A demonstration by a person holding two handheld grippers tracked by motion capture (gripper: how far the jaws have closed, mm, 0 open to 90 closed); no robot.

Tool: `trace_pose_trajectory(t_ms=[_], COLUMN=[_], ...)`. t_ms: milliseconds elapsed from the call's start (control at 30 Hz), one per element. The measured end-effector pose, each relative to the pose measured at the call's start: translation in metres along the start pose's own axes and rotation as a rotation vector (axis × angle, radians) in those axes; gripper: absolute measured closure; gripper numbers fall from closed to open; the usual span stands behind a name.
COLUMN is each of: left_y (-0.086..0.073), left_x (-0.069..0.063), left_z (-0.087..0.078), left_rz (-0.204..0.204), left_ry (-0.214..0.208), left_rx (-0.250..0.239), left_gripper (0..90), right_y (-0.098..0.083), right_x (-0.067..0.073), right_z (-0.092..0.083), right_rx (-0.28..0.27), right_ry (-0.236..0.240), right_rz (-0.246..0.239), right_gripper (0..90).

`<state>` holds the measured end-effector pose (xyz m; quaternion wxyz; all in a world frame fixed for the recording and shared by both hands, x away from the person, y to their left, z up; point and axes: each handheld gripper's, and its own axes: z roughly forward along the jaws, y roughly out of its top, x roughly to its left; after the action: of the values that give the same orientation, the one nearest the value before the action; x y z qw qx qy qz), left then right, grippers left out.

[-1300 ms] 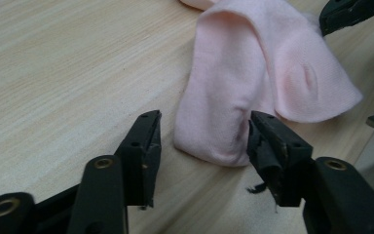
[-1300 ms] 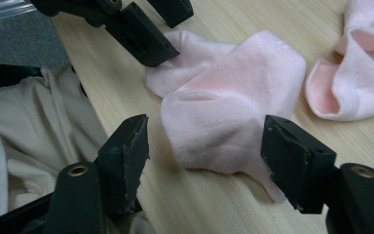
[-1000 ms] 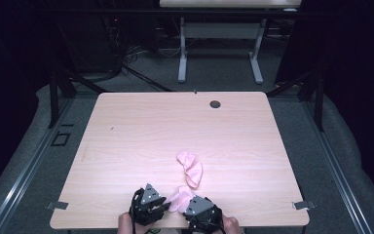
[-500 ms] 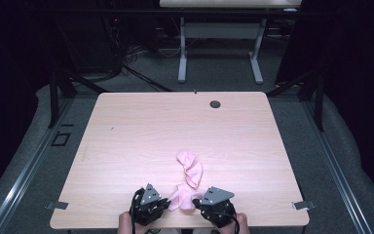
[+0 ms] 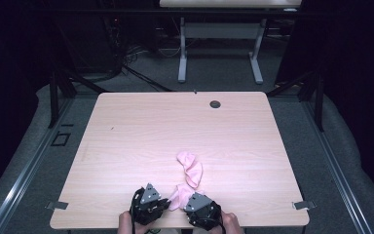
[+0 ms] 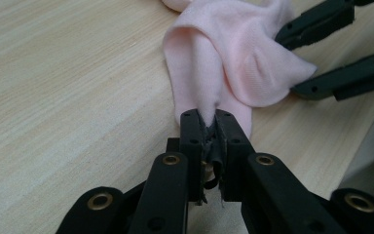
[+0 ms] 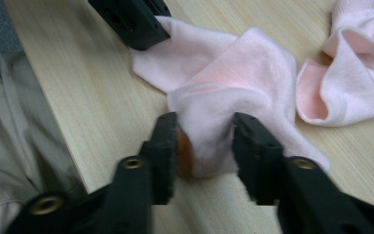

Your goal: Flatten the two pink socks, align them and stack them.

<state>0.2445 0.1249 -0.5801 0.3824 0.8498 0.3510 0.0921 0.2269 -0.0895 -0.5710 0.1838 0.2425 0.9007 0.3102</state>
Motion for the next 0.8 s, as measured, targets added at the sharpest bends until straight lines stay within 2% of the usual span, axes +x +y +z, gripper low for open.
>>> trace_pose_trajectory(t_ms=[133, 200, 333, 367, 467, 633, 800], left_y=[0.000, 0.000, 0.001, 0.001, 0.005, 0.013, 0.022], left_x=[0.000, 0.000, 0.001, 0.001, 0.002, -0.001, -0.009], left_z=[0.000, 0.000, -0.003, -0.004, -0.009, -0.016, -0.023], left_rz=[-0.002, 0.004, 0.020, 0.013, 0.025, 0.046, 0.086], left_ry=[-0.001, 0.001, 0.007, 0.004, 0.001, -0.031, -0.073], left_rx=[-0.001, 0.001, 0.004, -0.001, -0.012, -0.022, -0.006], left_gripper=[83.8, 83.8, 83.9, 83.9, 83.9, 83.9, 83.9], right_y=[-0.002, -0.003, -0.008, -0.009, -0.011, -0.016, -0.021], right_x=[-0.002, -0.007, -0.024, -0.029, -0.044, -0.064, -0.075], right_z=[-0.002, -0.004, -0.016, -0.021, -0.038, -0.061, -0.082], right_rx=[-0.014, -0.023, -0.088, -0.107, -0.145, -0.162, -0.158], right_ry=[0.002, 0.028, 0.105, 0.120, 0.145, 0.183, 0.237], right_rz=[0.012, 0.035, 0.154, 0.183, 0.261, 0.360, 0.453], right_gripper=[84.1, 85.4, 85.9, 85.8, 85.7, 85.6, 85.5])
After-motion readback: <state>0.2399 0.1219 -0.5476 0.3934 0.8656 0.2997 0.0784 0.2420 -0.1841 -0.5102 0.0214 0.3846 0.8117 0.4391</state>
